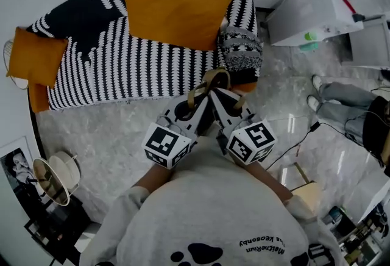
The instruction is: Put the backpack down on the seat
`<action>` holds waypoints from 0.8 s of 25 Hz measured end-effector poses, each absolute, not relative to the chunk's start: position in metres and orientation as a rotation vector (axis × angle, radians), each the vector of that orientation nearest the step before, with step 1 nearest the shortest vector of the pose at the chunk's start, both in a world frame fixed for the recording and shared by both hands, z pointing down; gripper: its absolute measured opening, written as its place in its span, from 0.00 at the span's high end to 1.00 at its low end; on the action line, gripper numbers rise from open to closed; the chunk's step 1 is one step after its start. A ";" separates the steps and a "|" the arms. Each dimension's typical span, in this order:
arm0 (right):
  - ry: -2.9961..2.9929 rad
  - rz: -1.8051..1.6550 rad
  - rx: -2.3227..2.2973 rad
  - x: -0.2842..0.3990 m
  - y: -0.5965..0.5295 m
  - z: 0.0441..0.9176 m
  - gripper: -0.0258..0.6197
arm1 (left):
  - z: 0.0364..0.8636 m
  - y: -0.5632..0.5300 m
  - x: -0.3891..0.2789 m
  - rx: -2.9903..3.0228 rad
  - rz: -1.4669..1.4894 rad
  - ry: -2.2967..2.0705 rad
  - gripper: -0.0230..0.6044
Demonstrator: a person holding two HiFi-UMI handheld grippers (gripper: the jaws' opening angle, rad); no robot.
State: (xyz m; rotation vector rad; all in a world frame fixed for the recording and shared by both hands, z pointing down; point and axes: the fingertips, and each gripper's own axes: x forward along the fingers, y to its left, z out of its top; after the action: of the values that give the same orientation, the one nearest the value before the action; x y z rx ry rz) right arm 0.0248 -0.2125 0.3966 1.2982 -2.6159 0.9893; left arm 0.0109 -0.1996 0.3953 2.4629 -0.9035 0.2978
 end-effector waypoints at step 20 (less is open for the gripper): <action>-2.440 1.029 1.524 0.022 -0.275 0.427 0.91 | 0.419 -0.265 0.009 2.583 0.373 -0.552 0.93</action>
State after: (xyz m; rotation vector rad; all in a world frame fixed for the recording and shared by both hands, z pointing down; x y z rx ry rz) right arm 0.0221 -0.2755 0.4272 1.5239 -2.4397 1.0289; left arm 0.0089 -0.2652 0.4194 2.5830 -0.5520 0.3728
